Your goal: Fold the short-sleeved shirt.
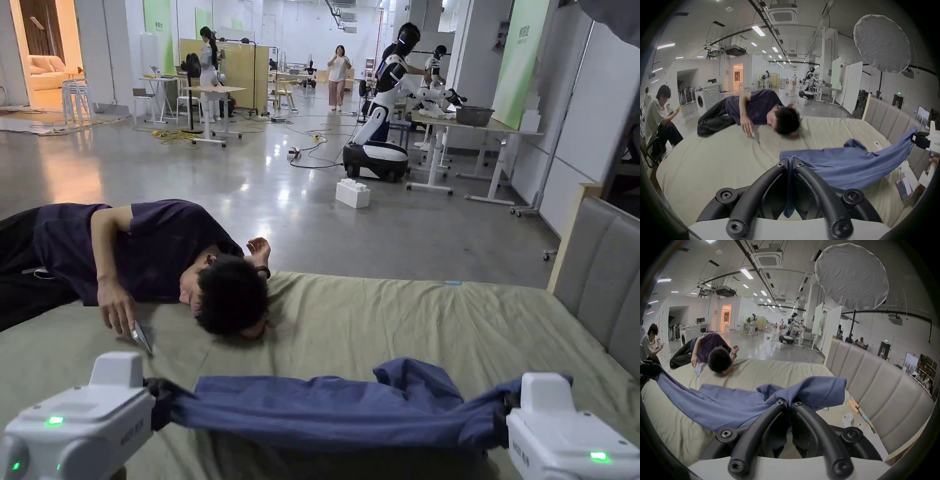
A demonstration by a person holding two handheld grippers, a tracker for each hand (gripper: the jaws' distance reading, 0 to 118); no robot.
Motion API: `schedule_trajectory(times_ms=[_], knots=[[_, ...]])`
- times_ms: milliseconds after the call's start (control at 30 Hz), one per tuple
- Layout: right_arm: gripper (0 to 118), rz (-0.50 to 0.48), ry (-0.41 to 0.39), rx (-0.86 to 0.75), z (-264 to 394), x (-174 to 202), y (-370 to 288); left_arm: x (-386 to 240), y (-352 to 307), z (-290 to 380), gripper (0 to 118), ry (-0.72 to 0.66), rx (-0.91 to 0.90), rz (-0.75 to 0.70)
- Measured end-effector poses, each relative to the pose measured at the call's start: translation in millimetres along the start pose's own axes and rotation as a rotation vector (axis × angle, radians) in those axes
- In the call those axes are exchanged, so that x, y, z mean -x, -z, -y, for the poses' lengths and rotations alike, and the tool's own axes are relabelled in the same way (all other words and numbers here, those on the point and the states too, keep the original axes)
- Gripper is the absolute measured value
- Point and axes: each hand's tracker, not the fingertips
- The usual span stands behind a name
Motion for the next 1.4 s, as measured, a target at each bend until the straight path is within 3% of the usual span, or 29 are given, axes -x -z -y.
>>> schedule_trajectory(times_ms=[200, 333, 467, 767, 1000, 1133, 1200, 1233, 1267, 1300, 1400], knots=[[4, -0.013, 0.008, 0.066, 58, 2, -44, 10, -45, 57, 5, -0.003, 0.075, -0.013], [4, -0.017, 0.022, 0.139, 91, 7, -67, 44, -40, 99, 5, -0.012, 0.134, -0.03], [4, -0.033, -0.019, 0.188, 120, 17, -79, 46, -47, 128, 5, 0.006, 0.209, -0.038], [4, -0.042, -0.064, 0.408, 187, 35, -55, 42, -17, 194, 5, 0.049, 0.415, -0.083], [6, -0.045, -0.074, 0.466, 209, 42, -43, 41, 3, 227, 5, 0.048, 0.482, -0.091], [20, -0.026, -0.066, 0.424, 187, 42, -51, 36, -5, 210, 6, 0.058, 0.435, -0.084], [58, 0.003, -0.051, 0.347, 169, 43, -56, 24, -16, 187, 25, 0.07, 0.354, -0.088], [73, 0.011, -0.047, 0.309, 158, 41, -58, 21, -20, 176, 40, 0.069, 0.313, -0.091], [81, 0.021, -0.044, 0.265, 146, 41, -60, 18, -24, 165, 57, 0.066, 0.266, -0.092], [82, 0.028, -0.035, 0.229, 136, 41, -62, 25, -20, 155, 63, 0.057, 0.23, -0.086], [85, 0.026, 0.027, 0.091, 102, 41, -65, 18, -29, 118, 64, 0.027, 0.093, -0.076]])
